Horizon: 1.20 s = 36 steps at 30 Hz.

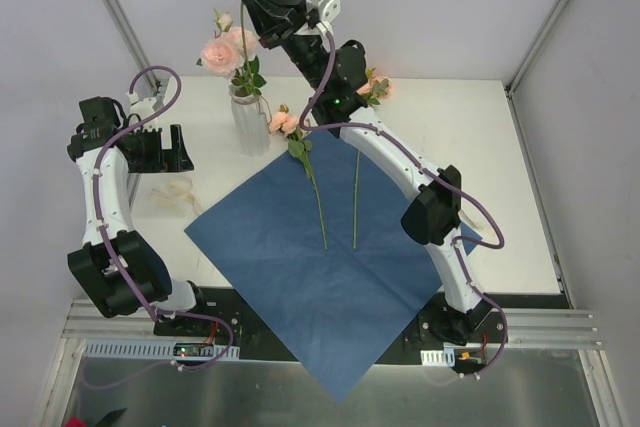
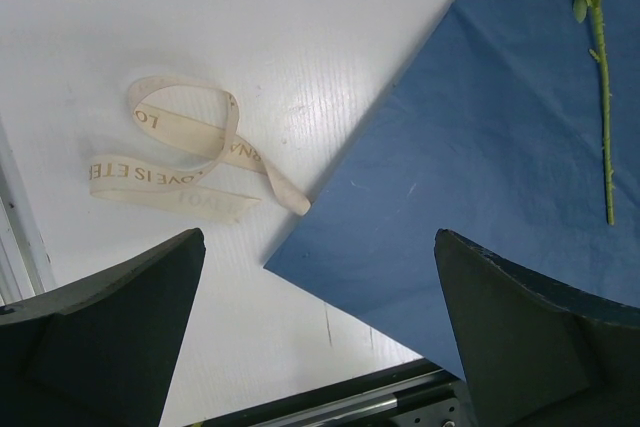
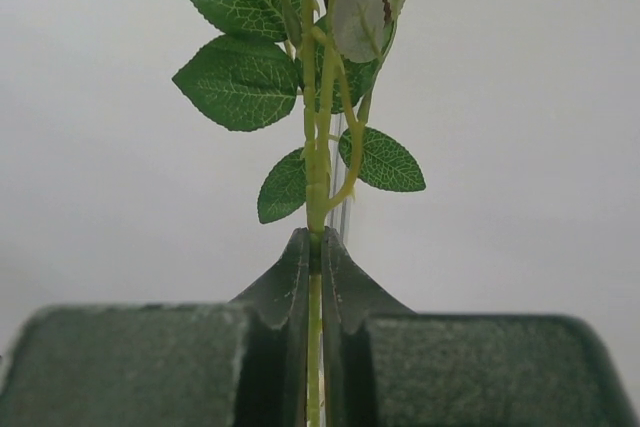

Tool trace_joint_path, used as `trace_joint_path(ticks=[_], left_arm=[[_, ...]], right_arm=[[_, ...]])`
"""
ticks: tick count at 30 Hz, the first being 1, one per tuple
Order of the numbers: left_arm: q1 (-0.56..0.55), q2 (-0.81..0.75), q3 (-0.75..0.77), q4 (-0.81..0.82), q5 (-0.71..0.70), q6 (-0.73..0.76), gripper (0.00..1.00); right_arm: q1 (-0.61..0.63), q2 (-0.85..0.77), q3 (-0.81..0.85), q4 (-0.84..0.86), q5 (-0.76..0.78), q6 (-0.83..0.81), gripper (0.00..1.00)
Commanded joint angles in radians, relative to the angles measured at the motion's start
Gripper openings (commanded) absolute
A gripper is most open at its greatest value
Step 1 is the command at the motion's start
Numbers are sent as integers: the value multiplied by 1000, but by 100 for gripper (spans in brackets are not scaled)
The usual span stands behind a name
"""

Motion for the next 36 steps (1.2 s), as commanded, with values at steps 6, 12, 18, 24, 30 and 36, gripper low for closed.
trace_joint_path(ticks=[6, 12, 18, 24, 30, 36], left_arm=[[6, 1, -14, -23, 34, 19, 99], [6, -5, -17, -23, 27, 28, 99], [6, -1, -17, -21, 31, 30, 99], [6, 4, -20, -21, 25, 37, 99], [7, 6, -22, -23, 13, 46, 99], [7, 12, -8, -23, 19, 37, 99]], right_arm=[[-7, -100, -5, 129, 16, 132, 0], [7, -85, -4, 106, -3, 80, 0], [12, -100, -56, 65, -50, -38, 0], [12, -75, -73, 65, -50, -76, 1], [7, -19, -33, 39, -27, -66, 0], [1, 15, -94, -24, 26, -9, 0]])
